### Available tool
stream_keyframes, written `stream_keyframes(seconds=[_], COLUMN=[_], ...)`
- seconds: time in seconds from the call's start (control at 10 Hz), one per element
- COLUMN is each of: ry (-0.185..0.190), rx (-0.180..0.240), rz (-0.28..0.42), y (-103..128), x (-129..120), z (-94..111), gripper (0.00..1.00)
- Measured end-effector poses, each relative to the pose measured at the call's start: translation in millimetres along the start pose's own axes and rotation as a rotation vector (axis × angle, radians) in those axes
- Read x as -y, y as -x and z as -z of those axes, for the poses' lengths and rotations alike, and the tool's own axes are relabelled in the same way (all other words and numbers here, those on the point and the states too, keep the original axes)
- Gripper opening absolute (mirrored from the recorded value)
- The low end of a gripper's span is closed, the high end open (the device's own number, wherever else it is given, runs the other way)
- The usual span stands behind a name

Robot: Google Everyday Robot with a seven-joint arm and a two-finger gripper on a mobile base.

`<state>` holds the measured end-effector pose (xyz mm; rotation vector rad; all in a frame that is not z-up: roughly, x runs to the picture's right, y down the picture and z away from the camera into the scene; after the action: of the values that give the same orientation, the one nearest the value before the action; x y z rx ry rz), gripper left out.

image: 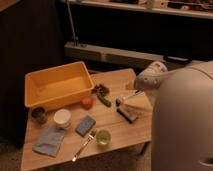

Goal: Place brush in table surface

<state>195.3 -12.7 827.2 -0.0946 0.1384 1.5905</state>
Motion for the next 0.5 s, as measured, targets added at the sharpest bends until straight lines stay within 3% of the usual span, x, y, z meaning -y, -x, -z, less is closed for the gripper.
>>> stream_keyframes(seconds=[0.5], ry=[-0.001], rx=[0.000], rz=[0.003], y=[0.8], x=[0.8], z=[1.9], gripper=[0.80])
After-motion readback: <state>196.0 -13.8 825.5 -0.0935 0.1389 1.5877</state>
